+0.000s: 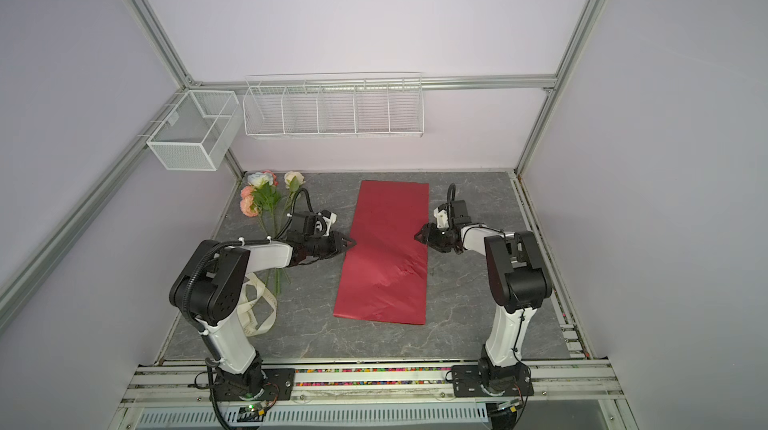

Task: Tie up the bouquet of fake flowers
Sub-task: 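Grasp the red paper edges with both grippers and lift them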

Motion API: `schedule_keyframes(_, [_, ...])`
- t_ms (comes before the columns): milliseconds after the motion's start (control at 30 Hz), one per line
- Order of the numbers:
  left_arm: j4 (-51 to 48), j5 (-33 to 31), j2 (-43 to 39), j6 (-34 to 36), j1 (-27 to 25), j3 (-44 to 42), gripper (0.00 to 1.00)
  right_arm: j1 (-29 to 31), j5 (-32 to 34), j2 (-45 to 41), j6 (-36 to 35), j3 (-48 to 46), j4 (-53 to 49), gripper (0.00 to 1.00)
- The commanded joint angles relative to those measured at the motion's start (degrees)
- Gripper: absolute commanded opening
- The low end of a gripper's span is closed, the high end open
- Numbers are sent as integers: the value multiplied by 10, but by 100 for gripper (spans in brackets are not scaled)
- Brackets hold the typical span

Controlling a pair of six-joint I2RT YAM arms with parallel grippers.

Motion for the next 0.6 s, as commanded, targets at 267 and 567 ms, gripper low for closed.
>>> schedule_keyframes(267, [147,65,-27,-110,-14,-58,29,-11,-36,37,-59,29,-56,60])
schedule_keyframes(567, [162,16,-107,-135,-66,-148,16,-10,-96,66,-140,57,-88,62])
